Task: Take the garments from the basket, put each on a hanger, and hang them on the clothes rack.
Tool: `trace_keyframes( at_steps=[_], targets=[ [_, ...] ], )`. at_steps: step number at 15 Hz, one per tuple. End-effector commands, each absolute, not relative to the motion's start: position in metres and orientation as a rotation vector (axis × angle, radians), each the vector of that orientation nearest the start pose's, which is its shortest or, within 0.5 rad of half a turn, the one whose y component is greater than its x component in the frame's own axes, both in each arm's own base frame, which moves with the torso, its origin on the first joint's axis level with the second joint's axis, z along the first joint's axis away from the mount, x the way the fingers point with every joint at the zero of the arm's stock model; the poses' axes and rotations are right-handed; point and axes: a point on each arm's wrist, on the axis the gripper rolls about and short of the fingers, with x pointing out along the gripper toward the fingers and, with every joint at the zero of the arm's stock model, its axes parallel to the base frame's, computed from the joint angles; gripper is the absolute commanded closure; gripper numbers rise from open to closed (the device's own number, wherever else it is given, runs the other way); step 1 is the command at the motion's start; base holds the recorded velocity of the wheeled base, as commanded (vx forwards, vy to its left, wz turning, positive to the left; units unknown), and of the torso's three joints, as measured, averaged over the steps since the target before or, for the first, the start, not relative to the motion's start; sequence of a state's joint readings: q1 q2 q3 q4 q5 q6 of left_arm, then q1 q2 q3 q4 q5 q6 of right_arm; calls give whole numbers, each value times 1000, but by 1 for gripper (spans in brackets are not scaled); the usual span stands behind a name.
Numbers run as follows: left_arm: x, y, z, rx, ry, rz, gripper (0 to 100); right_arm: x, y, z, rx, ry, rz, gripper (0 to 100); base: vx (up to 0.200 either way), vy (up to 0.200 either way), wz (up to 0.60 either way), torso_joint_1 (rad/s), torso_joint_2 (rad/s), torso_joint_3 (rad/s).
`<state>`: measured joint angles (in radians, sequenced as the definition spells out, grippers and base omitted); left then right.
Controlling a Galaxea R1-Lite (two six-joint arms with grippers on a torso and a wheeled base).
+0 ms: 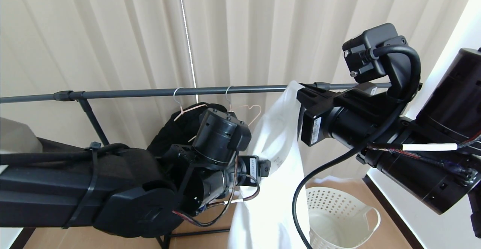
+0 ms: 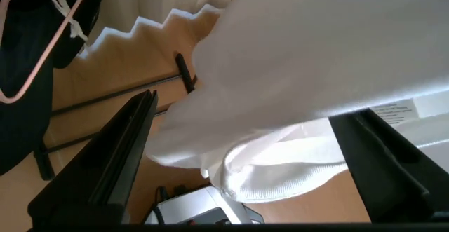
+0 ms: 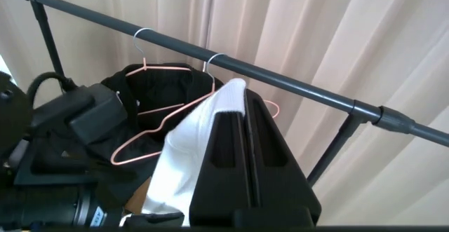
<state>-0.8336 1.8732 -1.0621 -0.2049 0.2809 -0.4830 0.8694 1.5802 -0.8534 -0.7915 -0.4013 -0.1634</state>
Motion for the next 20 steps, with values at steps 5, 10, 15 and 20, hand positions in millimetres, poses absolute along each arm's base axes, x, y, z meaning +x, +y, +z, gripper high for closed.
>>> trace_keyframes(
  at_steps=[5, 10, 15, 20],
  targets=[
    [223, -249, 120, -51, 734, -381, 0, 188, 209, 253, -110, -108, 459, 100, 0, 0, 0, 0, 0, 0],
    [208, -230, 133, -58, 699, -362, 100, 201, 190, 256, -111, -109, 376, 100, 0, 0, 0, 0, 0, 0],
    [192, -206, 170, -46, 562, -329, 100, 214, 173, 251, -144, -61, 301, 100, 0, 0, 0, 0, 0, 0],
    [211, -195, 189, -31, 485, -286, 100, 203, 162, 257, -314, 231, 325, 100, 0, 0, 0, 0, 0, 0]
  ],
)
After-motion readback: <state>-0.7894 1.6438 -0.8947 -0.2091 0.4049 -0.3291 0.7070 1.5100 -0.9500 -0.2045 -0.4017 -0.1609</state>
